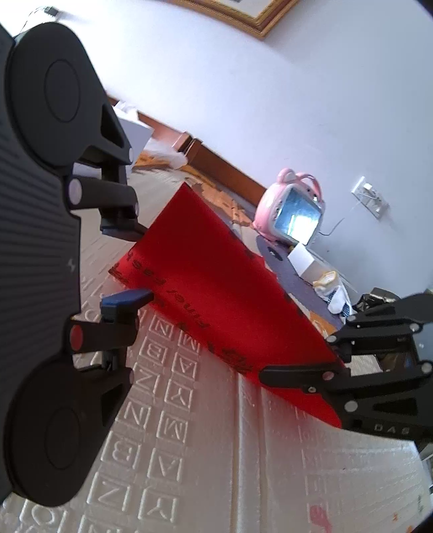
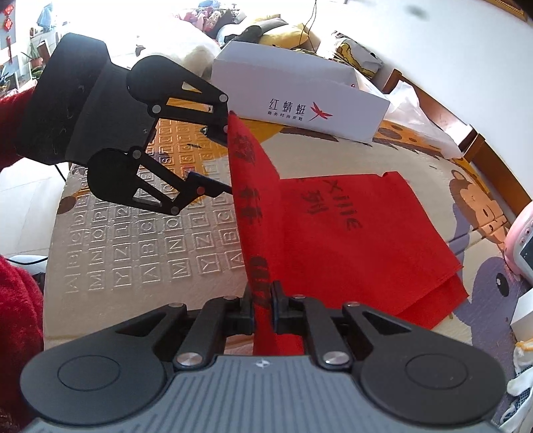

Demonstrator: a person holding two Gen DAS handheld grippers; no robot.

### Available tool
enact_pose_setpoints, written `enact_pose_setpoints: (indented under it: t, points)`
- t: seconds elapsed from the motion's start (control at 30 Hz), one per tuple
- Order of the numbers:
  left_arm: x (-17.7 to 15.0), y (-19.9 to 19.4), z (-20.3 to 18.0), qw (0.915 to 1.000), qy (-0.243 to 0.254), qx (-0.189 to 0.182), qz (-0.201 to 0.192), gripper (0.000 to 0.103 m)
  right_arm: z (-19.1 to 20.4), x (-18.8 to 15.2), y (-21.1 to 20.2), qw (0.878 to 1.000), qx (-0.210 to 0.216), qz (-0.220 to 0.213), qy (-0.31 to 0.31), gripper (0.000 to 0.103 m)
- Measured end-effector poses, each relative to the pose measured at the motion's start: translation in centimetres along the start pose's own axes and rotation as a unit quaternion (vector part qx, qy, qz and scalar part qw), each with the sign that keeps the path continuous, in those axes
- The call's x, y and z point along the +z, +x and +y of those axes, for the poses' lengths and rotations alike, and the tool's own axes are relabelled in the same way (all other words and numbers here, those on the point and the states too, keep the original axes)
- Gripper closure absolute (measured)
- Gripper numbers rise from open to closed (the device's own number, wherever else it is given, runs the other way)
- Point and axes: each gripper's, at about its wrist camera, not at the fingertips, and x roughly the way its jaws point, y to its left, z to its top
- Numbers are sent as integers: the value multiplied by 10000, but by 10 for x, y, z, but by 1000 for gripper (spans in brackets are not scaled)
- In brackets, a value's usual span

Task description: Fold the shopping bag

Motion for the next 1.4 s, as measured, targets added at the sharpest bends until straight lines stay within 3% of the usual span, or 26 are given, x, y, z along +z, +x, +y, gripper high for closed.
enact_pose_setpoints:
  t: [0.1,0.43,0.83,0.97,1.2,1.4]
  points:
    - [-2,-3,-2,9997,39,213,-86,24,3,-1,0,10000,32,17,-85,93]
    - [-3,-17,-2,9965,172,-670,-473,24,40,-5,4,9913,-246,270,-1261,92]
    - [1,-3,22,9865,-130,-1586,-376,28,41,-6,4,9905,-264,273,-1318,89]
    - [-1,6,46,9577,-837,-2740,-283,28,40,-8,3,9911,-240,253,-1282,88]
    - [-8,12,45,9490,-1033,-2944,-458,27,37,-10,3,9933,-161,195,-1131,87]
    - [-22,32,60,9231,-1663,-3437,-462,27,31,-11,1,9956,-71,134,-921,86]
